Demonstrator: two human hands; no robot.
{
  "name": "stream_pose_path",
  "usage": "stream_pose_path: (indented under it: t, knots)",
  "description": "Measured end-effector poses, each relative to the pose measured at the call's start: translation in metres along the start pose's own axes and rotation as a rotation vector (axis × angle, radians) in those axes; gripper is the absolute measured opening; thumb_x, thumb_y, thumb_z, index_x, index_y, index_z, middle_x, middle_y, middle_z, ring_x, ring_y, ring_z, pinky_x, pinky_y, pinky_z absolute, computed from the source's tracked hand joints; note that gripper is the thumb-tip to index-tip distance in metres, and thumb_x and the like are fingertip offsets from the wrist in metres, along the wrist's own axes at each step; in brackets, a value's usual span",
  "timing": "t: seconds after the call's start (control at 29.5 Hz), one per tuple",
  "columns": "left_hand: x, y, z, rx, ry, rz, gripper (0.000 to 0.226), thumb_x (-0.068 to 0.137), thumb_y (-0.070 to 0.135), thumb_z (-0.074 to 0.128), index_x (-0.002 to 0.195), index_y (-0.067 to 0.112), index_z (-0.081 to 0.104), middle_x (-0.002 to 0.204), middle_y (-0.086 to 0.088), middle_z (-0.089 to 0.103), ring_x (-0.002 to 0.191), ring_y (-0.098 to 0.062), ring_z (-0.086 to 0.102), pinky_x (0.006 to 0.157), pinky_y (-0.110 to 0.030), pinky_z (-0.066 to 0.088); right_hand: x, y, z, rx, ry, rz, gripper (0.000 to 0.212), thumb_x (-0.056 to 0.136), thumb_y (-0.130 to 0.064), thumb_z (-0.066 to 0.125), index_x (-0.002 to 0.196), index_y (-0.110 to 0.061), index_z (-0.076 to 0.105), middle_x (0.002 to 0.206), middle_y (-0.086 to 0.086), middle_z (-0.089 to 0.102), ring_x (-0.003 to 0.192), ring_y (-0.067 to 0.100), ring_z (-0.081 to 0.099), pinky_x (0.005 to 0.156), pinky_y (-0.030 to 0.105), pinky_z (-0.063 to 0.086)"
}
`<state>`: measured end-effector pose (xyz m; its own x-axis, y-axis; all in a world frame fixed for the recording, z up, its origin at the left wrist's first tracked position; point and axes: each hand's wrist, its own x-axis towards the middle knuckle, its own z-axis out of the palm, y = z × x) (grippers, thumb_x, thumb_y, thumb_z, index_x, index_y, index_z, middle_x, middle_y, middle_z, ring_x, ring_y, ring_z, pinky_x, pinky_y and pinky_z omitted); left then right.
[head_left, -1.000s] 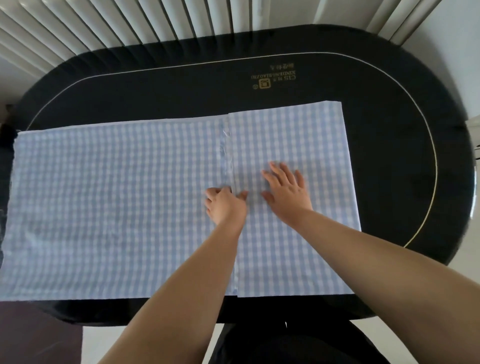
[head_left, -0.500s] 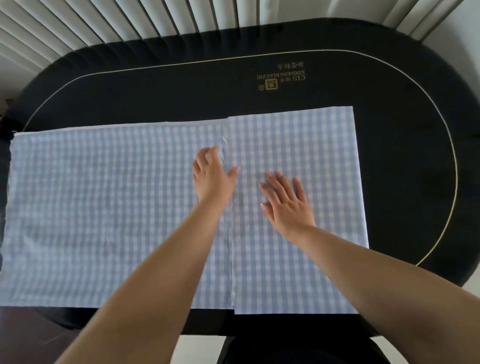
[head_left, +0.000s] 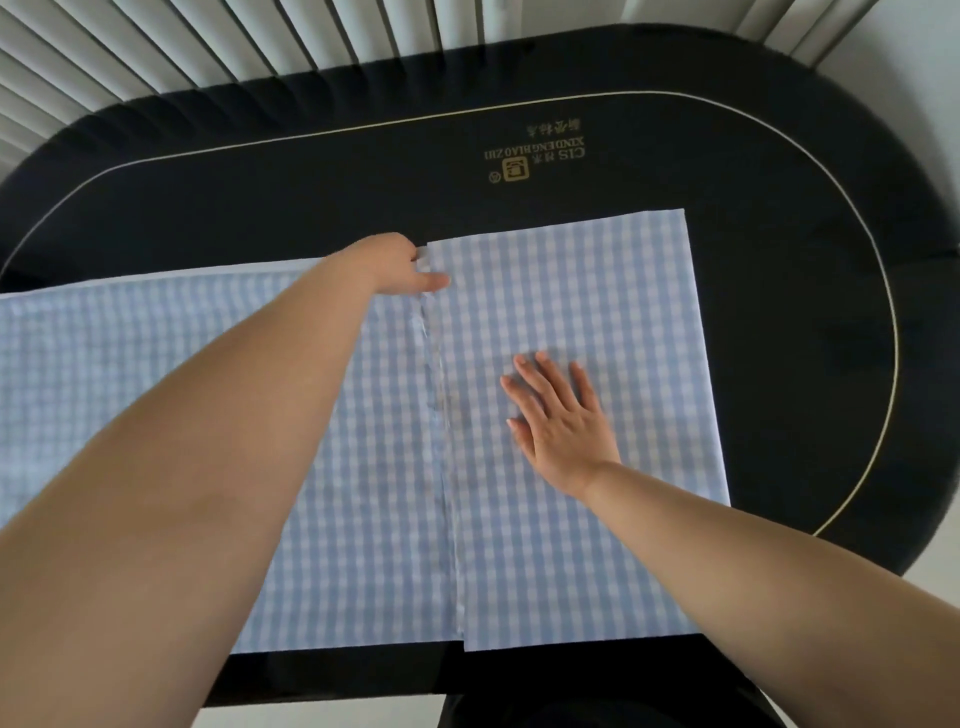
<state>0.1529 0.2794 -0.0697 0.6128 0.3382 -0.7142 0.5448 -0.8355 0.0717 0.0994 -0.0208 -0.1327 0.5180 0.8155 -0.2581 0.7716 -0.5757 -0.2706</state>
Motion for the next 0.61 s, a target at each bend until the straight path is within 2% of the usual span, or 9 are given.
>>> stream_pose_path:
  t: [0.07, 0.14, 0.2, 0.27, 0.34, 0.41, 0.47, 0.54, 0.61]
  knots:
    - [0.004, 0.001, -0.012, -0.059, -0.065, 0.027, 0.042, 0.088, 0.061, 0.049, 0.087, 0.019, 0.057, 0.088, 0.002, 0.055, 0.081, -0.017, 0.054, 0.076, -0.035, 0.042, 0.0, 0.0, 0.0, -0.01, -0.003, -0.007, 0.051, 0.099, -0.039, 0.024, 0.146, -0.018, 0.029, 0.157, 0.004, 0.022, 0.145, 0.025, 0.014, 0.116, 0.051, 0.009]
    - [0.006, 0.001, -0.018, -0.135, -0.039, 0.059, 0.035, 0.09, 0.052, 0.054, 0.074, 0.021, 0.055, 0.082, 0.002, 0.054, 0.074, -0.015, 0.052, 0.071, -0.033, 0.04, 0.0, 0.001, 0.0, -0.019, 0.001, -0.013, 0.051, 0.1, -0.039, 0.026, 0.146, -0.018, 0.029, 0.157, 0.005, 0.022, 0.146, 0.025, 0.014, 0.116, 0.051, 0.008]
    - [0.009, 0.001, -0.016, -0.247, 0.036, 0.09, 0.02, 0.088, 0.039, 0.062, 0.077, 0.023, 0.06, 0.085, 0.001, 0.059, 0.076, -0.014, 0.055, 0.068, -0.03, 0.04, 0.0, 0.001, 0.0, -0.018, 0.007, -0.013, 0.051, 0.099, -0.038, 0.028, 0.146, -0.017, 0.03, 0.157, 0.005, 0.023, 0.145, 0.026, 0.015, 0.116, 0.05, 0.009]
    - [0.011, 0.008, -0.007, -0.384, 0.086, 0.123, 0.004, 0.089, 0.027, 0.064, 0.084, 0.027, 0.063, 0.091, 0.006, 0.061, 0.085, -0.012, 0.058, 0.074, -0.03, 0.044, 0.0, 0.001, 0.0, -0.012, 0.011, -0.015, 0.051, 0.099, -0.038, 0.029, 0.146, -0.017, 0.03, 0.156, 0.005, 0.025, 0.145, 0.026, 0.017, 0.116, 0.05, 0.009]
    - [0.014, 0.019, 0.004, -0.439, 0.16, 0.144, 0.008, 0.088, 0.023, 0.064, 0.092, 0.031, 0.064, 0.093, 0.01, 0.061, 0.091, -0.013, 0.058, 0.083, -0.032, 0.044, 0.0, 0.001, 0.001, -0.013, 0.007, -0.014, 0.051, 0.1, -0.039, 0.027, 0.146, -0.017, 0.029, 0.157, 0.005, 0.024, 0.145, 0.026, 0.016, 0.116, 0.05, 0.009]
    - [0.016, 0.023, 0.016, -0.319, 0.344, 0.127, 0.004, 0.088, 0.029, 0.064, 0.092, 0.028, 0.064, 0.089, 0.01, 0.06, 0.092, -0.017, 0.056, 0.089, -0.034, 0.035, 0.0, 0.002, 0.001, -0.012, 0.0, -0.013, 0.052, 0.1, -0.039, 0.024, 0.146, -0.018, 0.028, 0.157, 0.005, 0.022, 0.145, 0.026, 0.015, 0.116, 0.05, 0.008]
    - [0.012, 0.019, 0.024, -0.183, 0.512, 0.085, 0.018, 0.087, 0.041, 0.061, 0.092, 0.023, 0.063, 0.086, 0.006, 0.058, 0.091, -0.021, 0.051, 0.088, -0.035, 0.031, 0.002, 0.003, 0.001, -0.01, -0.004, -0.013, 0.052, 0.1, -0.04, 0.022, 0.146, -0.018, 0.028, 0.157, 0.005, 0.022, 0.145, 0.025, 0.014, 0.116, 0.05, 0.008]
    - [0.008, 0.007, 0.028, -0.028, 0.532, 0.053, 0.033, 0.087, 0.05, 0.057, 0.099, 0.02, 0.063, 0.092, -0.001, 0.061, 0.097, -0.025, 0.05, 0.089, -0.039, 0.032, 0.002, 0.003, 0.001, -0.006, -0.008, -0.008, 0.052, 0.099, -0.04, 0.022, 0.146, -0.017, 0.029, 0.157, 0.005, 0.023, 0.145, 0.026, 0.015, 0.116, 0.051, 0.009]
    - [0.007, -0.009, 0.025, 0.127, 0.473, 0.013, 0.04, 0.087, 0.055, 0.054, 0.104, 0.019, 0.062, 0.095, -0.006, 0.063, 0.101, -0.029, 0.048, 0.09, -0.042, 0.033, 0.001, 0.002, 0.002, 0.004, -0.014, -0.003, 0.052, 0.099, -0.04, 0.023, 0.145, -0.017, 0.03, 0.156, 0.005, 0.024, 0.145, 0.026, 0.017, 0.116, 0.052, 0.009]
